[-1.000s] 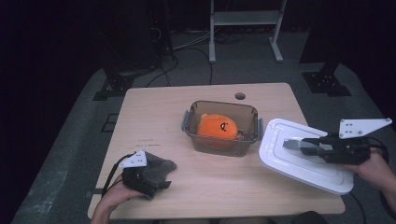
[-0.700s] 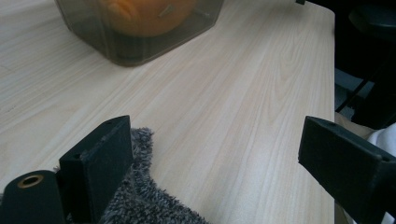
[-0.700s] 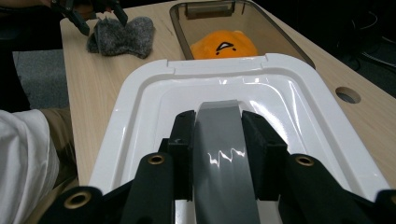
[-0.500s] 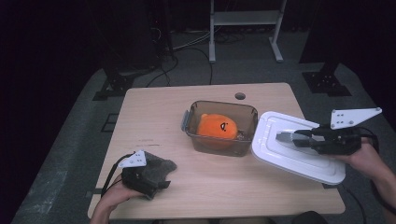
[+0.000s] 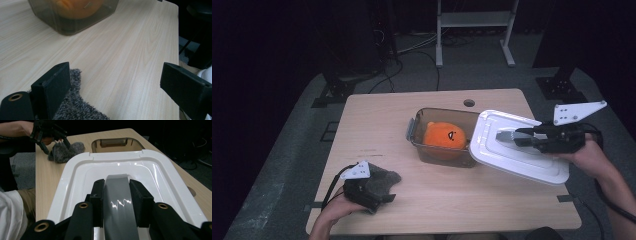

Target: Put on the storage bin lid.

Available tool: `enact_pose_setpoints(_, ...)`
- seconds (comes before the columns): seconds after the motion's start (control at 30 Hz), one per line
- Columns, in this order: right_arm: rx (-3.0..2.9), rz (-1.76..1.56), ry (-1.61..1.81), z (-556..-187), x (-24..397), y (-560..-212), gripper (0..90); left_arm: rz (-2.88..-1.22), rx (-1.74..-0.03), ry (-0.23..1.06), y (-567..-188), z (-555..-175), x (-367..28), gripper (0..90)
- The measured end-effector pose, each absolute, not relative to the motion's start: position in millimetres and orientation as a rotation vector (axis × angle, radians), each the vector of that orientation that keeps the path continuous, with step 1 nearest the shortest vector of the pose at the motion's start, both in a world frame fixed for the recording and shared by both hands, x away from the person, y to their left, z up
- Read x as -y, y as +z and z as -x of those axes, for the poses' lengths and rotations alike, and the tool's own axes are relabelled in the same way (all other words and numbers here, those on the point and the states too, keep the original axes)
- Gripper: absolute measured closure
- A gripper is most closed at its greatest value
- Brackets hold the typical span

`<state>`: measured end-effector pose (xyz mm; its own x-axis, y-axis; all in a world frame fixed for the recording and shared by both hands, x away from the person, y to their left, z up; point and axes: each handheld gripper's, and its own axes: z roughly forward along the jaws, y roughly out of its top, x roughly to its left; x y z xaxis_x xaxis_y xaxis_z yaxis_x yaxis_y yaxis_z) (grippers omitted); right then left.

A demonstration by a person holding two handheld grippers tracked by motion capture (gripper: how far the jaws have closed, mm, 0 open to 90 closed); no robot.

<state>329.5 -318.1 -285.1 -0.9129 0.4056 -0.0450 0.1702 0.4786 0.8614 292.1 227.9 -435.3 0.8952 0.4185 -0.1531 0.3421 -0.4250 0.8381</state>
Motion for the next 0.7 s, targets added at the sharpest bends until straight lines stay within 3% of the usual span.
enact_pose_setpoints(0.7,-2.533,-0.405,1.414,-365.0,273.7,-270.7,65.3,-2.041,-0.564,0.105,-434.5,-292.6,-231.1,9.0)
